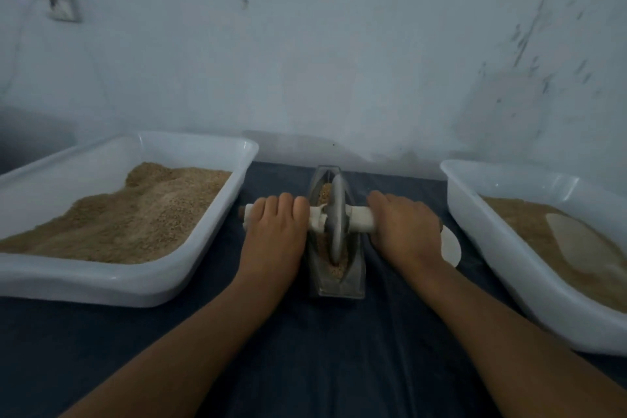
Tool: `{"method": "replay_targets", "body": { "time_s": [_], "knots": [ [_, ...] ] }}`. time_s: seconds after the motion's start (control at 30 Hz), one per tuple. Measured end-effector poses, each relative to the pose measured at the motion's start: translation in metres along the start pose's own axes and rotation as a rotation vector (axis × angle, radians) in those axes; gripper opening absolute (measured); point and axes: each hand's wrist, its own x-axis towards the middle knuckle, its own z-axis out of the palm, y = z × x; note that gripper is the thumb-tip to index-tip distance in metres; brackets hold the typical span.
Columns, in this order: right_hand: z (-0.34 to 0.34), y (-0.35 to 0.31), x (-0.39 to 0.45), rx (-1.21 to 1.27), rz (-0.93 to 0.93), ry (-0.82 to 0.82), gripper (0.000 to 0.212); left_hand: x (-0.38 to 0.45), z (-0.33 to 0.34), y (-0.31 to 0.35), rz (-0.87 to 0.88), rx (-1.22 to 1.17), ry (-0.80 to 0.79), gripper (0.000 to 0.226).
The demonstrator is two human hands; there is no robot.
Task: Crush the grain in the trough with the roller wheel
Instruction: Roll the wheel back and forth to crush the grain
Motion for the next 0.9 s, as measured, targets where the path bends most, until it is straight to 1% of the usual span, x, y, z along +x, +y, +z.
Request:
{"method": "replay_targets", "body": {
  "time_s": [0.1,0.17,0.27,0.33,0.4,0.47,0.57,0.67,0.7,0.77,0.9],
  "knots": [
    [0.0,0.0,0.001,0.011,-0.001,0.005,0.04,0.0,0.003,0.0,-0.008,0.008,-0.013,0.03],
    [0.005,0.002,0.003,-0.008,0.018,-0.049,0.04,0.003,0.006,-0.001,-0.012,0.015,-0.004,0.026],
    [0.016,0.008,0.009,-0.015,0.078,-0.222,0.03,0.015,0.012,-0.002,-0.005,0.026,0.029,0.021],
    [0.021,0.013,0.016,-0.01,0.076,-0.302,0.023,0.024,0.017,-0.005,0.001,0.03,0.039,0.021],
    [0.025,0.017,0.029,0.003,0.068,-0.391,0.017,0.036,0.022,-0.009,-0.003,0.042,0.012,0.026],
    [0.028,0.022,0.047,0.015,0.047,-0.523,0.017,0.047,0.029,-0.012,-0.019,0.066,-0.034,0.032],
    [0.035,0.029,0.072,0.059,0.022,-0.717,0.017,0.062,0.038,-0.014,-0.056,0.105,-0.069,0.028],
    [0.044,0.033,0.091,0.12,0.037,-0.872,0.01,0.078,0.045,-0.016,-0.081,0.132,-0.116,0.025],
    [0.047,0.034,0.097,0.136,0.054,-0.917,0.01,0.084,0.046,-0.017,-0.086,0.134,-0.143,0.025],
    [0.052,0.035,0.109,0.155,0.074,-0.989,0.016,0.094,0.047,-0.019,-0.092,0.13,-0.204,0.023],
    [0.056,0.038,0.124,0.182,0.064,-1.048,0.026,0.102,0.047,-0.02,-0.12,0.101,-0.245,0.017]
  ]
}}
